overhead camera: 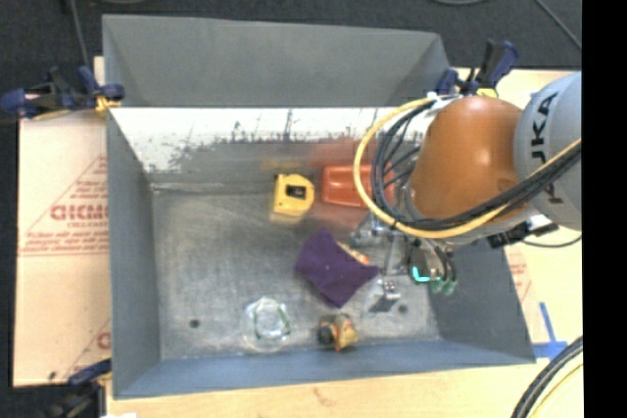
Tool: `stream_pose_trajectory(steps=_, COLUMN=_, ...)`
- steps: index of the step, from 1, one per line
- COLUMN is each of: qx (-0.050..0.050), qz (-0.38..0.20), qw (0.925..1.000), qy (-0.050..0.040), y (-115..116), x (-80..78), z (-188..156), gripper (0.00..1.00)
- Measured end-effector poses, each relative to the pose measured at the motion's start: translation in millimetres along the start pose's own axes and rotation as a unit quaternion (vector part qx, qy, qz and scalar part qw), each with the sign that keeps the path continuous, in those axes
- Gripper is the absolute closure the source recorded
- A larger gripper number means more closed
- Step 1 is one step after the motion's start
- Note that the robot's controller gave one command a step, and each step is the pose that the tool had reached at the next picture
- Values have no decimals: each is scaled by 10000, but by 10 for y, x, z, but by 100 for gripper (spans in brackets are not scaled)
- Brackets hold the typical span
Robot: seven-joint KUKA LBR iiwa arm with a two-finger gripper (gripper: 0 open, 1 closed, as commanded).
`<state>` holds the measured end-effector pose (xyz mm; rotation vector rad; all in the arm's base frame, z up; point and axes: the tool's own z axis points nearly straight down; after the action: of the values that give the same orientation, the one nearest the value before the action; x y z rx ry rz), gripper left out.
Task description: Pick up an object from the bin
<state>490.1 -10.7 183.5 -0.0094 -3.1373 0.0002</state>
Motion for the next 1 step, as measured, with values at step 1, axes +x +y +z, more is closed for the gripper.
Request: stream_pose_trajectory(steps=1, qx=1, qz=-1, qw=10000, qy=-36, y=-1, x=-17, z=-32, gripper=0)
